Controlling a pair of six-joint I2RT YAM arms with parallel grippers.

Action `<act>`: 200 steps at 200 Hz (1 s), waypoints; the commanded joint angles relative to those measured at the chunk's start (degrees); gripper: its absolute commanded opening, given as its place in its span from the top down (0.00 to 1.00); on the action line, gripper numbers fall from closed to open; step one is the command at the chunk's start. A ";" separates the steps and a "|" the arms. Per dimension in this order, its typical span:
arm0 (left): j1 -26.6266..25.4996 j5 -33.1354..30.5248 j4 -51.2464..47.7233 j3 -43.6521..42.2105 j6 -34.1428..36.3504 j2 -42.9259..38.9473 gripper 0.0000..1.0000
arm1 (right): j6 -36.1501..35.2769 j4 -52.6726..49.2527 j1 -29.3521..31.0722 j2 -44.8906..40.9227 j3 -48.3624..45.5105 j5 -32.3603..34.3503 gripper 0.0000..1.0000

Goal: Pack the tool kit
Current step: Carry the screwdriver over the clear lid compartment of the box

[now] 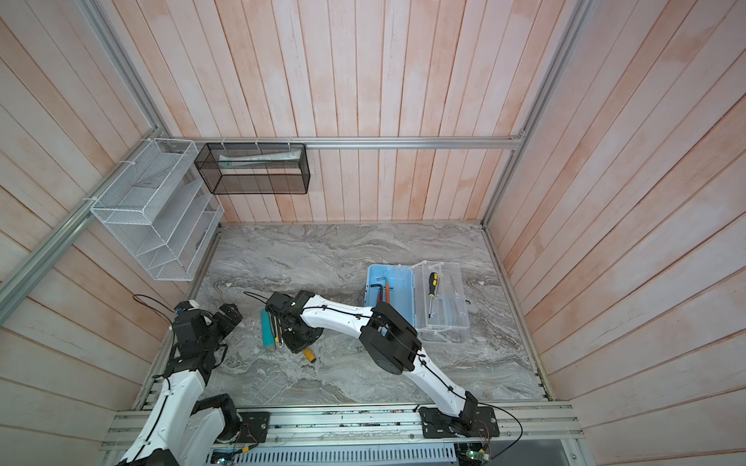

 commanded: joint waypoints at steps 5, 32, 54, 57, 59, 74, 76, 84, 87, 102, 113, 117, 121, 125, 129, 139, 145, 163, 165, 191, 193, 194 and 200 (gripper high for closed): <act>0.17 4.85 1.61 0.22 1.66 0.51 0.00 | -1.20 0.95 -4.11 -8.55 -3.26 4.92 1.00; -0.35 9.76 3.67 -0.37 -1.03 0.83 0.00 | -2.33 2.66 -10.13 -17.27 -9.16 5.88 1.00; -3.41 7.99 3.44 0.03 -2.02 1.37 0.00 | -3.27 3.96 -16.21 -24.71 -15.16 7.17 1.00; -3.99 7.43 3.30 0.14 -2.02 1.42 0.00 | -3.41 3.95 -17.02 -25.52 -15.93 7.66 1.00; -4.33 7.07 3.11 0.20 -2.02 1.50 0.00 | -3.55 3.85 -17.56 -26.27 -16.41 8.01 1.00; -6.32 5.53 2.63 0.66 -1.76 2.36 0.00 | -4.12 1.95 -21.47 -30.44 -19.06 10.65 1.00; -6.51 5.39 2.54 0.68 -1.76 2.55 0.00 | -4.17 1.49 -21.99 -31.02 -19.34 11.13 1.00; -6.90 5.26 2.36 0.75 -1.91 3.30 0.00 | -4.28 0.30 -24.25 -33.14 -20.61 12.64 1.00; -6.95 5.35 2.39 0.74 -1.87 3.49 0.00 | -4.42 0.06 -25.13 -33.98 -21.24 13.19 1.00; -7.59 5.31 2.19 0.84 -1.91 4.71 0.00 | -4.83 -1.32 -29.54 -38.80 -24.83 15.24 1.00; -8.05 5.11 1.88 1.12 -1.85 5.34 0.00 | -4.73 -2.02 -33.57 -42.00 -27.42 15.68 1.00; -8.30 4.98 1.84 1.19 -1.80 5.47 0.00 | -4.72 -2.17 -35.03 -43.20 -28.26 15.04 1.00; -8.50 4.94 1.64 1.18 -1.76 5.68 0.00 | -5.05 -2.18 -36.54 -44.28 -29.09 14.17 1.00; -8.62 4.81 1.57 1.26 -1.76 5.75 0.00 | -5.31 -1.91 -38.14 -45.39 -29.64 13.69 1.00; -8.78 4.77 1.49 1.34 -1.80 5.82 0.00 | -5.13 -1.54 -39.61 -46.49 -30.41 13.67 1.00; -9.04 4.98 0.96 1.66 -2.06 5.84 0.00 | -4.68 0.40 -43.26 -49.23 -33.01 14.27 1.00; -9.19 5.16 0.46 1.75 -2.30 5.69 0.00 | -5.10 2.19 -44.84 -50.70 -34.71 15.02 1.00; -10.02 5.46 0.14 1.20 -2.64 4.53 0.00 | -5.67 2.73 -49.22 -52.30 -35.49 17.50 1.00; -10.16 5.41 0.16 1.12 -2.60 4.39 0.00 | -5.87 2.63 -49.65 -52.30 -35.38 17.72 1.00; -10.63 5.97 -0.91 0.88 -2.44 3.77 0.00 | -7.25 1.06 -54.29 -52.02 -35.16 23.42 1.00; -10.75 6.00 -0.91 0.84 -2.50 3.85 0.00 | -7.30 1.11 -54.66 -51.97 -35.21 23.71 1.00; -10.75 6.09 -0.88 0.88 -2.53 3.92 0.00 | -7.30 1.05 -54.76 -51.92 -35.23 23.80 1.00; -10.99 6.47 -0.69 0.82 -2.72 4.36 0.00 | -7.53 1.09 -55.74 -51.51 -35.39 24.26 1.00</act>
